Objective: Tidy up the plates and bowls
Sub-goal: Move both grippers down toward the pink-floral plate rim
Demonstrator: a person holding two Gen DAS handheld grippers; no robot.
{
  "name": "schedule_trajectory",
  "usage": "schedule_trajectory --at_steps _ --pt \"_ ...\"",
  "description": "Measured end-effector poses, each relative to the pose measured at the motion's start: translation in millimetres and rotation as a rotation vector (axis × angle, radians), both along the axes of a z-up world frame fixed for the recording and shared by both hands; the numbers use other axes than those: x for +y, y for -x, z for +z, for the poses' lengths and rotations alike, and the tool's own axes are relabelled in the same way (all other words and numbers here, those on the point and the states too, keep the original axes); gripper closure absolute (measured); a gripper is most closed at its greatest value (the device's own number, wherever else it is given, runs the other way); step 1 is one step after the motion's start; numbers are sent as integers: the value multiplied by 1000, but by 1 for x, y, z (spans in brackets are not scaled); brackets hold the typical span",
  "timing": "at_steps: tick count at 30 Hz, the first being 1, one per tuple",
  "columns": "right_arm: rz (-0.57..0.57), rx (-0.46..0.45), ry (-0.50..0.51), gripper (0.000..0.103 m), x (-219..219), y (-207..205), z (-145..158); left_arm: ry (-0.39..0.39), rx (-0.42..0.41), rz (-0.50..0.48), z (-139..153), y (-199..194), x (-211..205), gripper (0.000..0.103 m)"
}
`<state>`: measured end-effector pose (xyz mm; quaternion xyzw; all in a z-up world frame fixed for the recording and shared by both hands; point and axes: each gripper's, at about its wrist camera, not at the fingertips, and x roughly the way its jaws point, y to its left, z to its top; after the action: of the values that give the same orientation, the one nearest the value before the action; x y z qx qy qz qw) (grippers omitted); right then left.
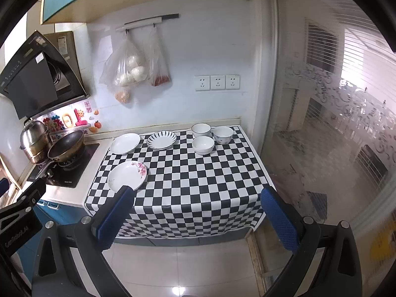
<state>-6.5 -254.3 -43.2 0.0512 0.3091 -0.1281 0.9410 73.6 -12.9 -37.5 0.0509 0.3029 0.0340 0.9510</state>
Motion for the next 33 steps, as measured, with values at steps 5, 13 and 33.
schedule_trajectory --at_steps 5,13,33 --pt "29 8 25 0 -1 -40 -10 1 7 35 -11 -25 -2 0" --pt "51 42 48 0 11 -122 -31 2 33 46 -27 -85 4 0" --pt "-8 165 15 0 73 -398 -130 -23 191 -86 -106 -338 76 0"
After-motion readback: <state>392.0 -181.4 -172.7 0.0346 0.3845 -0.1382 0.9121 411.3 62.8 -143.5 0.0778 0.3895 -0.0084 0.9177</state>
